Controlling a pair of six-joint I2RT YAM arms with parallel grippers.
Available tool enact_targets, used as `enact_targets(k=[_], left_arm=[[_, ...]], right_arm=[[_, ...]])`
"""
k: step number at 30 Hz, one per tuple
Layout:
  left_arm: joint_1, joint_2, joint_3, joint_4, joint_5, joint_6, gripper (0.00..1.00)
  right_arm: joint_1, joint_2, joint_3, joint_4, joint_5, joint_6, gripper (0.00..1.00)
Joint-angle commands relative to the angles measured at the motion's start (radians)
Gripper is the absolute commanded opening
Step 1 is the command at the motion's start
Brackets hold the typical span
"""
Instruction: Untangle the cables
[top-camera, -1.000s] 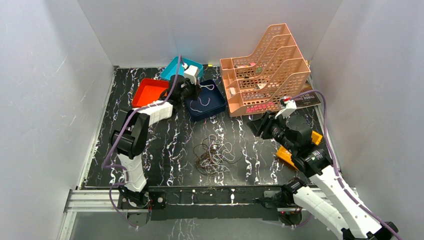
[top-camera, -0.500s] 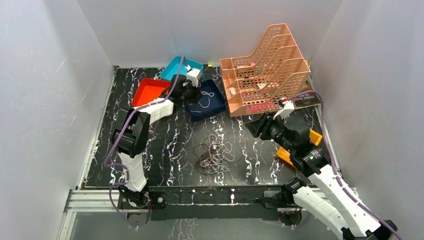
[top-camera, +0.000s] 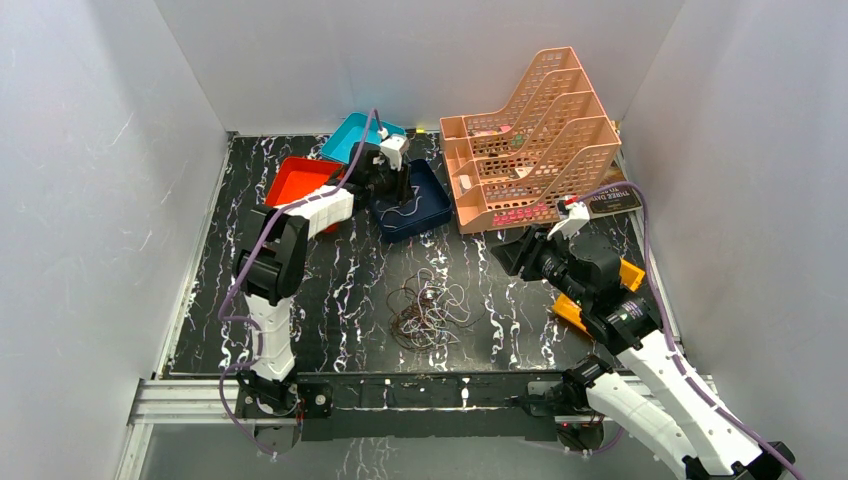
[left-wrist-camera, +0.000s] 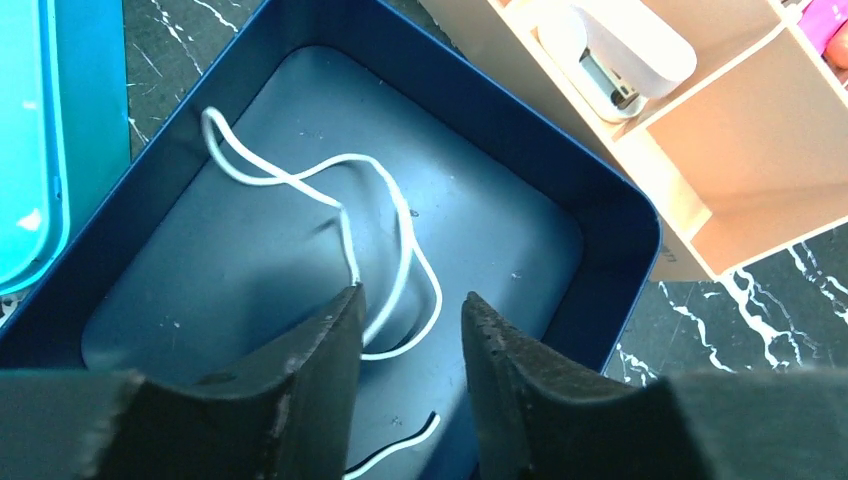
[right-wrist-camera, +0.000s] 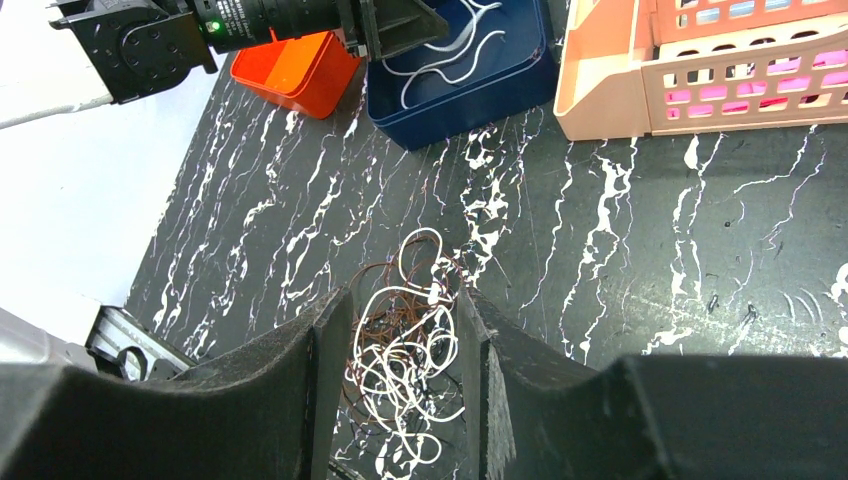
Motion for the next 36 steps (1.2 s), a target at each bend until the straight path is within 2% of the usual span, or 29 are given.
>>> enact_targets(k=[1,8,11,18,27,33,36], left_arm=[[0.005,-0.044,0.018,-0.027,-0.005,-0.003,0.43],[0.005,-0.098,0.0,-0.034,-0.046,-0.001,0.55],[0.005,-0.121,0.001,-0.047,-0.065,-0.012,0.66],[0.005,-0.173,0.025,-0.104,-0.092,-0.032,0.82],[0.005,-0.282,-0.009,-0.179,-0.088,-0.074,0.86],[-0.014,-0.439,-0.155,-0.198,-0.04,-0.135,0.85],[-0.068,-0.534,-0.245,-0.213,-0.09,-0.155,0.85]], right_arm=[[0.001,-0.011,-0.001,0.038,0.011,0.005,0.52],[0.003,-0.006,-0.002,0.045,0.001,0.007,0.52],[0.001,-0.009,-0.006,0.045,0.003,0.007,0.52],[0.001,-0.012,-0.007,0.043,0.003,0.009,0.52],[0.001,-0.013,-0.005,0.032,0.02,-0.003,0.52],[0.002,-0.01,-0.004,0.017,0.022,-0.028,0.52],[0.003,0.009,0.001,0.002,-0.013,-0.049,0.52]])
